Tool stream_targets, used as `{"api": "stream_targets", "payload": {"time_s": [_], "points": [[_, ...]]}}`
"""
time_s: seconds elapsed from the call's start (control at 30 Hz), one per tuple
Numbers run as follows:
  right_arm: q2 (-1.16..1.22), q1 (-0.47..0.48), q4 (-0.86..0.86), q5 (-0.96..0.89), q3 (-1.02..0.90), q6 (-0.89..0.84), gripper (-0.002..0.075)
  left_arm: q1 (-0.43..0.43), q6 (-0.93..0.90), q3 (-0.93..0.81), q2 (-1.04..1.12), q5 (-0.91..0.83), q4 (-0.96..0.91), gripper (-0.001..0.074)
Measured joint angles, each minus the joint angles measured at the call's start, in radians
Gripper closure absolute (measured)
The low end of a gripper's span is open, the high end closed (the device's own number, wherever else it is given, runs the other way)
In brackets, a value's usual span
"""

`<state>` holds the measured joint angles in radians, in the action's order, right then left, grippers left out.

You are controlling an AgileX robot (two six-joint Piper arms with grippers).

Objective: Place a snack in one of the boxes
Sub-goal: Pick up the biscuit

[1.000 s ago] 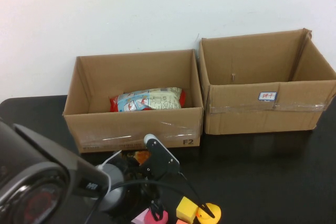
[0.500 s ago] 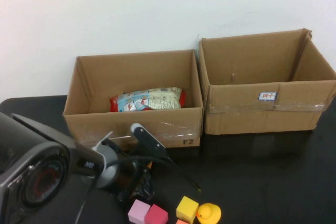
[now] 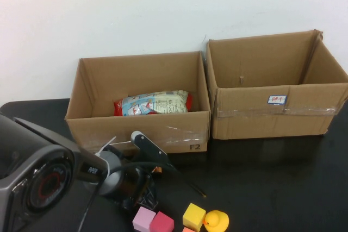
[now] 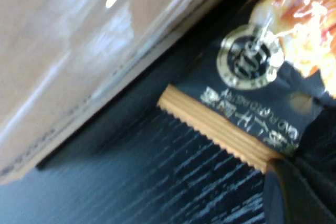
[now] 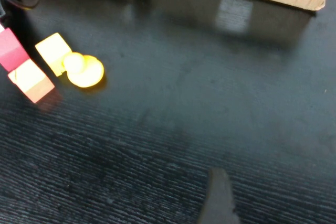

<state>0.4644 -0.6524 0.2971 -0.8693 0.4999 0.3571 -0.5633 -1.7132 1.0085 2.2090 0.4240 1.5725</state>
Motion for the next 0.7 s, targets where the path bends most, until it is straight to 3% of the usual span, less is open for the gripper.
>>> {"api": "stream_targets", "payload": {"time_s": [0.33, 0.7], "points": [[0.0, 0.0, 0.004, 0.002, 0.0, 0.002, 0.0256, -0.03, -0.21, -0.011, -0.054, -0.029, 0.167, 0.0735], [0.0, 0.0, 0.018, 0.002, 0.0, 0.002, 0.0256, -0.03, -0.145, -0.016, -0.142, -0.092, 0.174, 0.0736]]}}
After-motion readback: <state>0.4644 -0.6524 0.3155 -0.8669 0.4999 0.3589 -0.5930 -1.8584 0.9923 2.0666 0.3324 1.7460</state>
